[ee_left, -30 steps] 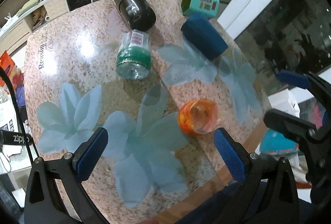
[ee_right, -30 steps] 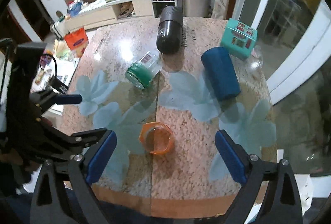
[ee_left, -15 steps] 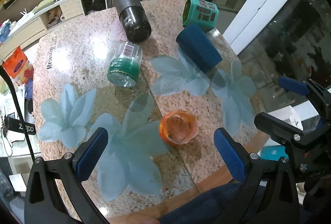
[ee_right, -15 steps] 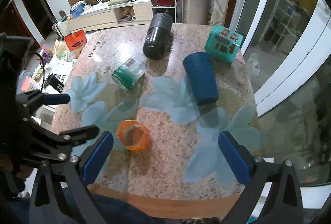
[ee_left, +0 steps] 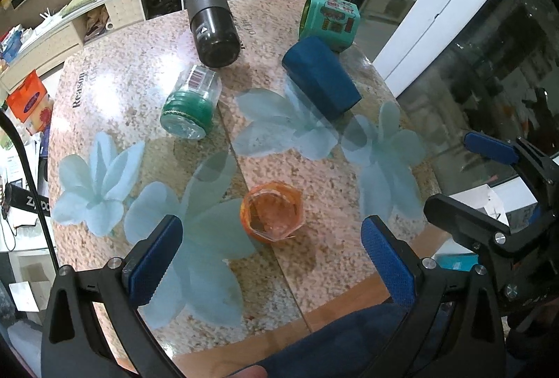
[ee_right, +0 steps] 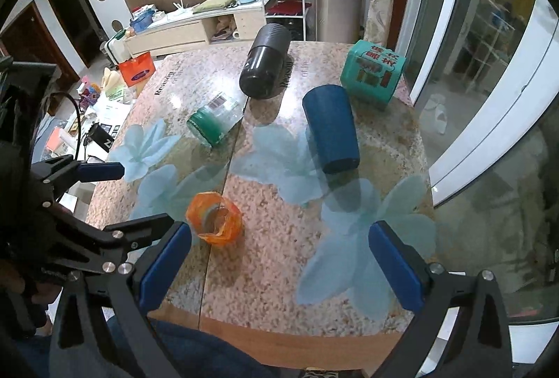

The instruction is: Flip cup upright

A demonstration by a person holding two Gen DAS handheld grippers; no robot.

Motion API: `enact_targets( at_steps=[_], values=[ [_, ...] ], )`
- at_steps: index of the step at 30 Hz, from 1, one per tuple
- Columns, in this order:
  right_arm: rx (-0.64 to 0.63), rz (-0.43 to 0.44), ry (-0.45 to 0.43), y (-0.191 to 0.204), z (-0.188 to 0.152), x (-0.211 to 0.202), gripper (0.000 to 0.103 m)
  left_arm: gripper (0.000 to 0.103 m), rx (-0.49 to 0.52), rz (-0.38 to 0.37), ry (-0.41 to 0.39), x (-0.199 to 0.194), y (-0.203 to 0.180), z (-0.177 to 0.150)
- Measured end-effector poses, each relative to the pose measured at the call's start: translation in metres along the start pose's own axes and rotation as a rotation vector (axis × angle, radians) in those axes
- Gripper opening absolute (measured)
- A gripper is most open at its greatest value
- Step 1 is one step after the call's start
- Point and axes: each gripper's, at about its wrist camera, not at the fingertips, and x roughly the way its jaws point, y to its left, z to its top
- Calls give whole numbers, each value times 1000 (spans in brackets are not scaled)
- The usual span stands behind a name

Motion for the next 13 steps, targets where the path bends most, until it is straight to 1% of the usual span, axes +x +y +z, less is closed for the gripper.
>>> enact_targets(
  at_steps=[9, 13],
  values=[
    [10, 15, 2, -5, -4, 0, 102, 103, -8, 7, 11, 1, -5, -4],
    [14, 17, -2, -5, -4, 0, 102, 103, -8, 12, 3, 1, -5, -4]
  ],
)
